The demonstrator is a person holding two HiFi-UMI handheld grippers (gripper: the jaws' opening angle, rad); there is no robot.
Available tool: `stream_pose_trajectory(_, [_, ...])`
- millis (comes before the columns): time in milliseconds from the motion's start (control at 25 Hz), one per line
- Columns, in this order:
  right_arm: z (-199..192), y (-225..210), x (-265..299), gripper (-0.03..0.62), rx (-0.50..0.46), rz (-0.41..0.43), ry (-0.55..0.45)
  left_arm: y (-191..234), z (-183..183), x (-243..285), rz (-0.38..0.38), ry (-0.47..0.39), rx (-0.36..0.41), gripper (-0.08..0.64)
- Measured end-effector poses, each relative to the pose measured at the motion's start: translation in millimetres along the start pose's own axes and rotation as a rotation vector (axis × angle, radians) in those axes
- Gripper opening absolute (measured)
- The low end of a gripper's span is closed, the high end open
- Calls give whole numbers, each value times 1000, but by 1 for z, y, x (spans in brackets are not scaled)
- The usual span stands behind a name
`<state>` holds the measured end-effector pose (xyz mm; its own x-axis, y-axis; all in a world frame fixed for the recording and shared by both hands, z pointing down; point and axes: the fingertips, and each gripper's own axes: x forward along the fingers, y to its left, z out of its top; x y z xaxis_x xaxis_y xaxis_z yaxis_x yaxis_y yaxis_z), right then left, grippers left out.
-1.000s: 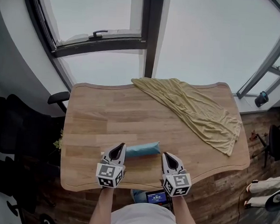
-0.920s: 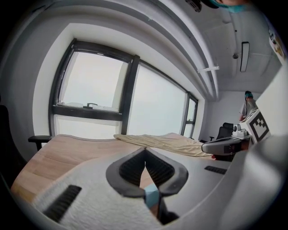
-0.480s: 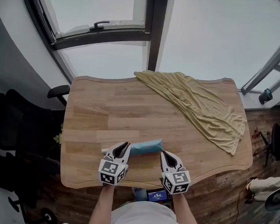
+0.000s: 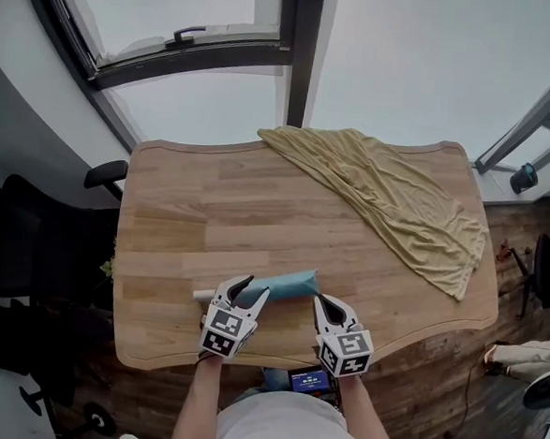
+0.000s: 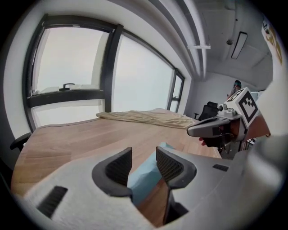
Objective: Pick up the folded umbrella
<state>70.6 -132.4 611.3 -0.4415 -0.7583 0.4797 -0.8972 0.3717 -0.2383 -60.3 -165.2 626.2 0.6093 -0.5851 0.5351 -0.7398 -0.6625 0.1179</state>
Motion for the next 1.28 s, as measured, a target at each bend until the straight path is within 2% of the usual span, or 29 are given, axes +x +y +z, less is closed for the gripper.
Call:
stream_pose_trajectory(120, [-6, -6, 5, 9, 7, 2, 15, -8, -22, 12, -47, 89, 46, 173])
stream_pose_trajectory(280, [-12, -13, 11, 9, 17, 2, 37, -13, -37, 23, -92, 193, 146, 213])
stream_pose_trajectory(600, [-12, -24, 24, 9, 41, -1, 53, -19, -69, 46, -258, 424, 307, 282])
stream_pose_trajectory(840, [-12, -38, 31, 9, 60, -20, 61, -27, -86, 61, -369, 553, 385, 299])
stream_pose_trajectory(960, [-13, -42, 37, 9, 63, -20, 69, -27, -95, 67, -401, 606, 422, 301])
stream_pose_trajectory(1280, [-15, -53, 42, 9, 67, -21, 97, -37, -111, 72, -511, 697, 443, 310])
